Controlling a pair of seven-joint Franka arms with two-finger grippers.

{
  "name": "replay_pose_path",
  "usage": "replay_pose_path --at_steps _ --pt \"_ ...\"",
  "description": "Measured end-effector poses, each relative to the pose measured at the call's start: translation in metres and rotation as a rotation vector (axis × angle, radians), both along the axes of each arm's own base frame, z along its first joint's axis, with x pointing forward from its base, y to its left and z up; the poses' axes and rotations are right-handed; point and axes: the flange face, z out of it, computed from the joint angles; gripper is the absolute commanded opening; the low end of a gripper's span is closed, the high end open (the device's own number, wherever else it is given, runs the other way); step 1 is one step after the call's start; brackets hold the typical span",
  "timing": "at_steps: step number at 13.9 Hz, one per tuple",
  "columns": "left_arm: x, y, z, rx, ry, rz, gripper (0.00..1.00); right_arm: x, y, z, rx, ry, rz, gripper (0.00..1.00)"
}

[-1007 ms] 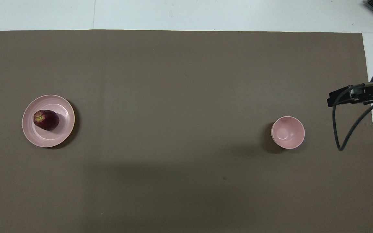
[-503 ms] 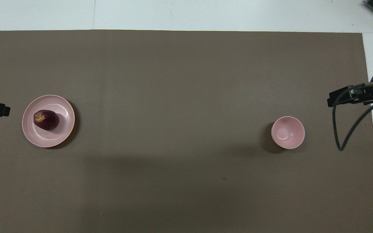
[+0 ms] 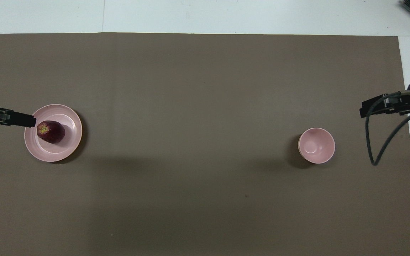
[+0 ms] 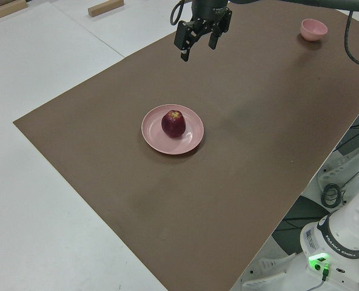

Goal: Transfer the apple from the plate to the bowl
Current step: 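Reach the left gripper down to the red apple on the plate, then grasp the apple with the left gripper while the right gripper moves inward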

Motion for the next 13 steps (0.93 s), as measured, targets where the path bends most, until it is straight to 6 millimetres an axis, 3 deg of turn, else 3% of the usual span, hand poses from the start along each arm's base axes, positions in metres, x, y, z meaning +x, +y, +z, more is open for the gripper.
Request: replay_pose_path --at_steps 4,9,13 --pt "0.0 0.022 -0.045 0.004 -0.023 0.002 1.0 0.0 0.0 0.0 0.0 0.0 0.0 1.0" --pt "0.007 0.038 -0.129 0.009 -0.028 0.031 1.0 -0.002 0.0 -0.003 0.0 0.007 0.0 1.0" --pt "0.018 0.047 -0.185 0.015 -0.046 0.06 1.0 -0.011 0.009 -0.04 0.0 0.008 0.015 1.0"
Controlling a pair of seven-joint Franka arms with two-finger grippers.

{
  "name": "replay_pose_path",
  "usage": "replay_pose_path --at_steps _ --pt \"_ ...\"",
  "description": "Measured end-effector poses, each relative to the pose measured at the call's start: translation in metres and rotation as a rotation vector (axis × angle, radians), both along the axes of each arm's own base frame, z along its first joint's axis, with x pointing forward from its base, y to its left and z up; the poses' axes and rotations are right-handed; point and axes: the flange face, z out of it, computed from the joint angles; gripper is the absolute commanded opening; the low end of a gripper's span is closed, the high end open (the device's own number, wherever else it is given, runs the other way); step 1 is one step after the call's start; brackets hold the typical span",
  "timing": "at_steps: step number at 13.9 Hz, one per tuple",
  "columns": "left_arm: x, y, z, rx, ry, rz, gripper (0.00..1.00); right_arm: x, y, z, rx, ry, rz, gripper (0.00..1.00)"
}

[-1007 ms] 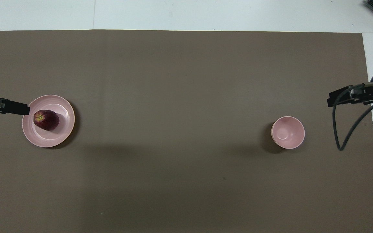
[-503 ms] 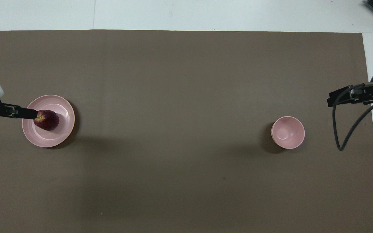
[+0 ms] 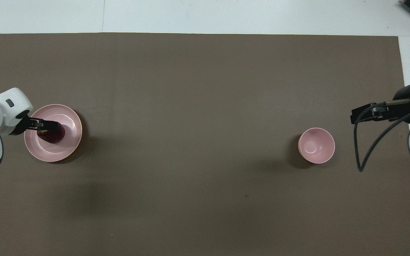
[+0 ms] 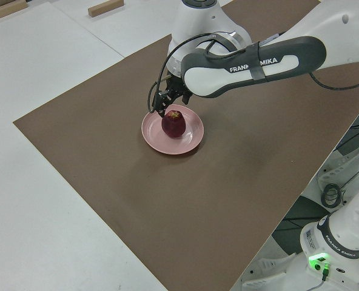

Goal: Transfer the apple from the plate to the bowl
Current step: 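Grasp the apple with the left gripper while the right gripper moves inward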

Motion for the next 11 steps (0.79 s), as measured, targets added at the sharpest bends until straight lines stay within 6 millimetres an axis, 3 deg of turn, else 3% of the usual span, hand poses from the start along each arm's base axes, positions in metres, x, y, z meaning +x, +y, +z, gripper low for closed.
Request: replay_pose_path --at_steps 2,4,5,6,7,11 --pt "0.004 0.0 -0.017 0.001 -0.026 0.026 0.98 0.0 0.018 -0.029 0.003 0.002 0.027 1.0" --pt "0.001 0.0 -0.031 -0.001 -0.021 0.046 0.44 0.0 0.038 -0.06 0.003 0.003 0.031 1.0" --pt "-0.001 0.0 -0.034 -0.003 -0.015 0.062 0.25 0.0 0.047 -0.075 0.002 0.017 0.025 1.0" --pt "-0.001 0.0 -0.034 -0.005 -0.014 0.078 0.13 0.001 0.056 -0.09 0.001 0.03 0.011 1.0" --pt "-0.001 0.0 -0.032 -0.007 -0.018 0.089 0.07 0.005 0.066 -0.101 0.009 0.03 -0.013 1.0" --pt "-0.002 0.0 -0.031 -0.008 -0.008 0.099 0.02 0.008 0.113 -0.127 0.098 0.064 -0.154 1.0"
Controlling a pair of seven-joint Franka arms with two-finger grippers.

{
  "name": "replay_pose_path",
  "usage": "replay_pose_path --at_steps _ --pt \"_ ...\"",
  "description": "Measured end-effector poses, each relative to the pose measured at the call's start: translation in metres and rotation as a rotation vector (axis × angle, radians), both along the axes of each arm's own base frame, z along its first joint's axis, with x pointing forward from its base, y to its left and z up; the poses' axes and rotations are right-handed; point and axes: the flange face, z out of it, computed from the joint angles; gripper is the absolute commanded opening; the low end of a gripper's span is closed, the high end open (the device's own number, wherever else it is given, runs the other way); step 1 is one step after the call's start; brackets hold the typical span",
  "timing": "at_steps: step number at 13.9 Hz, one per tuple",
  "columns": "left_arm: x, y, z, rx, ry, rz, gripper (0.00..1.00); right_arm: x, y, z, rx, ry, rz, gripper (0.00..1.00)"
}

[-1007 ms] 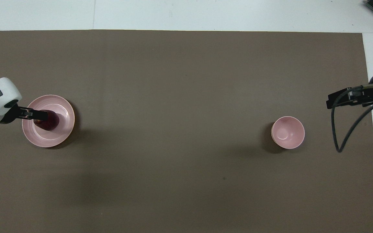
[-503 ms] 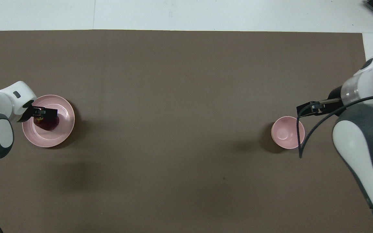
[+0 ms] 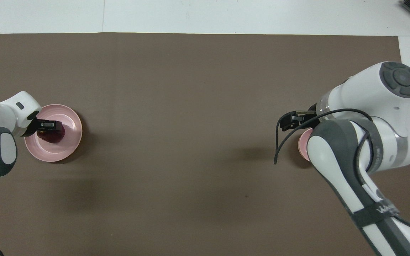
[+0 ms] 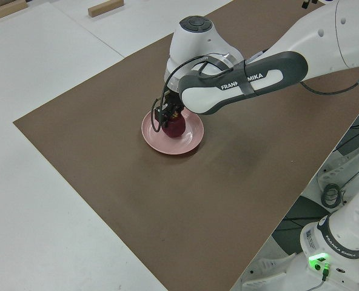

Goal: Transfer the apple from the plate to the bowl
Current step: 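Grasp the apple with the left gripper while the right gripper moves inward, then lift the apple with the left gripper toward the open right gripper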

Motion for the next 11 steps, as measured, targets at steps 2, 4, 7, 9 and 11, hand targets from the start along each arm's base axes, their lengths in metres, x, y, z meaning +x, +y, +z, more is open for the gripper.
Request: replay_pose_path --at_steps 2,4,7,9,11 --pt "0.0 -0.002 0.003 -0.003 0.024 -0.003 0.0 0.0 0.021 -0.012 0.063 0.036 -0.092 1.0" --pt "0.002 -0.006 0.022 -0.01 0.064 -0.012 0.0 -0.001 0.043 -0.021 0.116 0.073 -0.186 1.0" --pt "0.003 -0.031 0.075 -0.05 0.084 -0.034 0.0 -0.01 0.083 -0.022 0.213 0.152 -0.352 1.0" --pt "-0.004 -0.065 0.103 -0.138 0.067 -0.047 0.0 -0.013 0.108 -0.026 0.276 0.208 -0.465 1.0" --pt "-0.013 -0.103 0.117 -0.197 0.084 -0.057 0.0 -0.015 0.128 -0.034 0.334 0.277 -0.592 1.0"
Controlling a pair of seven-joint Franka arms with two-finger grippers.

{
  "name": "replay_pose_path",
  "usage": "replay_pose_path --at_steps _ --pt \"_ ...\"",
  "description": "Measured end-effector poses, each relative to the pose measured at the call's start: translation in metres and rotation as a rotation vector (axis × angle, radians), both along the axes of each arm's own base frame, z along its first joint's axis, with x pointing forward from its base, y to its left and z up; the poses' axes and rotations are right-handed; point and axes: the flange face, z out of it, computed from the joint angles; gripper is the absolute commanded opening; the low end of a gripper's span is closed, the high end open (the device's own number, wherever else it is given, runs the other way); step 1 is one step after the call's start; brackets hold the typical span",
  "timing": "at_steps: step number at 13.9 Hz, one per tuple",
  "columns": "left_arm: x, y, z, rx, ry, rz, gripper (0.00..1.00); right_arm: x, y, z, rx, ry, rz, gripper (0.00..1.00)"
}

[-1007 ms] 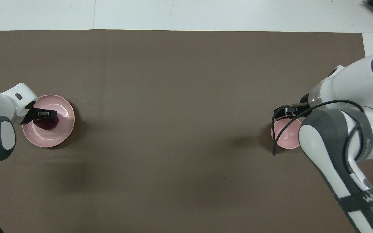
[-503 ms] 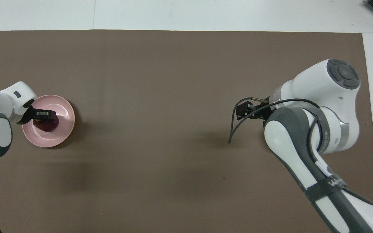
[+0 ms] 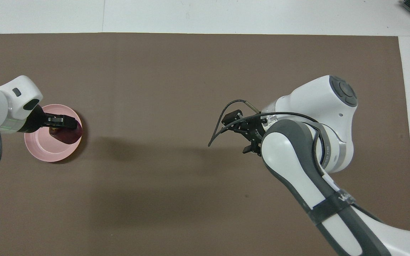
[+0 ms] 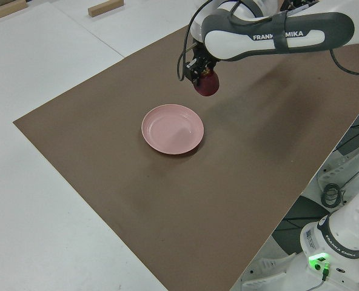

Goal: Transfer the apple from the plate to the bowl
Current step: 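Lift the apple with the left gripper toward the open right gripper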

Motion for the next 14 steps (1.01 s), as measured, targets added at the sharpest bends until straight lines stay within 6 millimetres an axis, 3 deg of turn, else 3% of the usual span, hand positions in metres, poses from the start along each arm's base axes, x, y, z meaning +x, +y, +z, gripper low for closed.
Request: replay_pose_path --at_steps 6,14 --pt "-0.015 -0.12 0.013 -0.133 0.01 0.154 0.0 -0.001 0.043 -0.005 0.175 0.192 -0.313 1.0" --pt "-0.028 -0.186 0.027 -0.194 0.006 0.267 0.0 -0.011 0.098 -0.004 0.215 0.262 -0.478 1.0"
